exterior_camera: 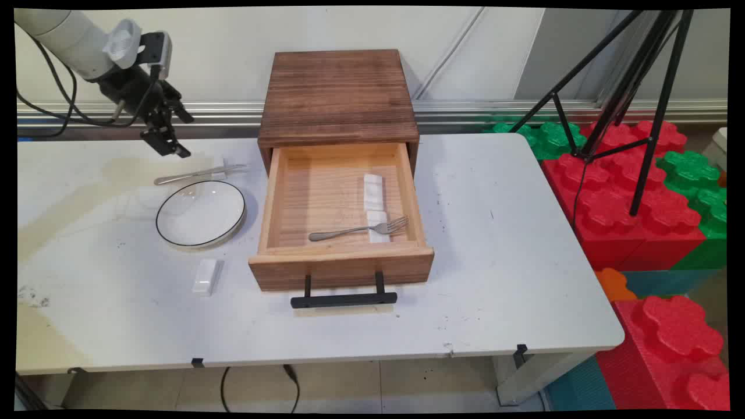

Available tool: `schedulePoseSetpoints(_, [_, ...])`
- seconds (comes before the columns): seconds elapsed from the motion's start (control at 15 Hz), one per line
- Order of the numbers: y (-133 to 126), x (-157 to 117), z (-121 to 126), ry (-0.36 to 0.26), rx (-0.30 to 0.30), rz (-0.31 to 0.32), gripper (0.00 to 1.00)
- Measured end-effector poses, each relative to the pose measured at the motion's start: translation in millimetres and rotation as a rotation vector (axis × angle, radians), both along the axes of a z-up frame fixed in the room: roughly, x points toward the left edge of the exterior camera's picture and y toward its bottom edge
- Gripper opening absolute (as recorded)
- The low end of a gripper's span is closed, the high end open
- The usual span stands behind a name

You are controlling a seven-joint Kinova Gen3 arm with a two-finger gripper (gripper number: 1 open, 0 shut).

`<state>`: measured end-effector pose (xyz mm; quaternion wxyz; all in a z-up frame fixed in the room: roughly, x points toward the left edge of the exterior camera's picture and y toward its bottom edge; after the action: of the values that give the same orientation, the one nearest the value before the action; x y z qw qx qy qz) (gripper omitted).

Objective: Pick up the knife from the left of the white plate

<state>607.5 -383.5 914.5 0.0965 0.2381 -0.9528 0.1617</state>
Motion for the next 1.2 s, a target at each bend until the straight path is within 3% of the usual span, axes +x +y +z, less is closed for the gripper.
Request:
schedulePoseSetpoints(0.6, [-14,49,-28,-0.073,0.054,0.057,1.00])
schedulePoseSetpoints(1.2, [-30,66,-70,-0.027,0.110,0.124,1.00])
